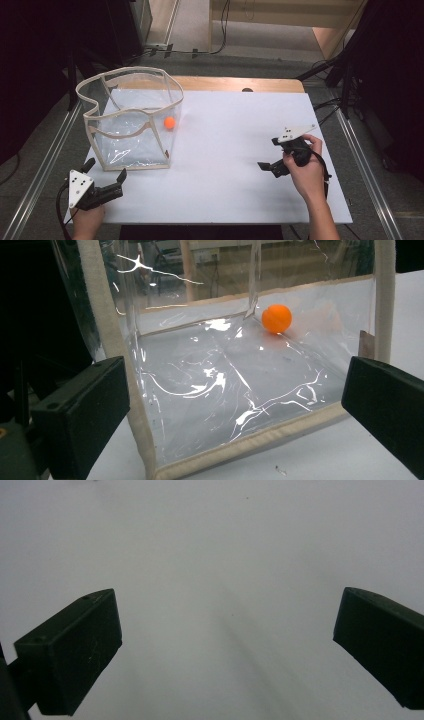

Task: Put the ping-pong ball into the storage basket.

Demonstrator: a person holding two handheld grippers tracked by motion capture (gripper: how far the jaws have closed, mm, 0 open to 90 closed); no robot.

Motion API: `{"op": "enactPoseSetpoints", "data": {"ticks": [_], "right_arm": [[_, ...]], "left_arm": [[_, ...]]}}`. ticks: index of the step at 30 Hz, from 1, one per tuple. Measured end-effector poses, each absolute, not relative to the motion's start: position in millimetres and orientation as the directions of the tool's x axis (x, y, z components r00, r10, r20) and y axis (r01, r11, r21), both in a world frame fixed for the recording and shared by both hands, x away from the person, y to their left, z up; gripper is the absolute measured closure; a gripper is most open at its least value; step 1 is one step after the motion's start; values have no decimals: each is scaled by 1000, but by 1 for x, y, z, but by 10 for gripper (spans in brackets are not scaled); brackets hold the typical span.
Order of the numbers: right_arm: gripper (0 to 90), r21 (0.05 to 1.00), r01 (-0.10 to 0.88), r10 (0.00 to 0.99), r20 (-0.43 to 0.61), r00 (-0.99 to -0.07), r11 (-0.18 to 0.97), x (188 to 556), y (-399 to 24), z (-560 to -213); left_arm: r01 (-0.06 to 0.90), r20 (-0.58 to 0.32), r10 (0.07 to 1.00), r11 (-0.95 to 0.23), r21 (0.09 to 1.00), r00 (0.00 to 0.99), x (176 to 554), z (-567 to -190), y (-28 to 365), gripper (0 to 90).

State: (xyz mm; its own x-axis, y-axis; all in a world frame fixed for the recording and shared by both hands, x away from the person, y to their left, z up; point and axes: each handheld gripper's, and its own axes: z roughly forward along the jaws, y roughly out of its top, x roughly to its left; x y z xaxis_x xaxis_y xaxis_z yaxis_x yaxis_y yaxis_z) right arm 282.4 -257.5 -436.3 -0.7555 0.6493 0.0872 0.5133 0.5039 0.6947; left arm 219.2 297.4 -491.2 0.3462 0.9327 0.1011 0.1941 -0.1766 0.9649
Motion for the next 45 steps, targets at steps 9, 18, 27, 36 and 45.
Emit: {"op": "enactPoseSetpoints", "data": {"ticks": [9, 18, 27, 36, 45], "right_arm": [[0, 720, 517, 669, 99, -737, 463, 272, -274, -448], [0, 752, 515, 685, 119, -719, 411, 258, -291, -463], [0, 786, 513, 708, 142, -692, 344, 246, -305, -479], [0, 827, 485, 723, 146, -675, 285, 237, -320, -487], [0, 849, 474, 756, 149, -638, 233, 222, -339, -490]], "left_arm": [[196, 100, 932, -177, 965, 347, 219, -491, 297, 0], [194, 104, 932, -179, 964, 347, 219, -491, 297, 0], [192, 106, 932, -182, 964, 348, 219, -491, 297, 0], [192, 101, 930, -177, 965, 352, 220, -491, 297, 0], [190, 96, 931, -171, 967, 351, 220, -491, 298, 0]]}}
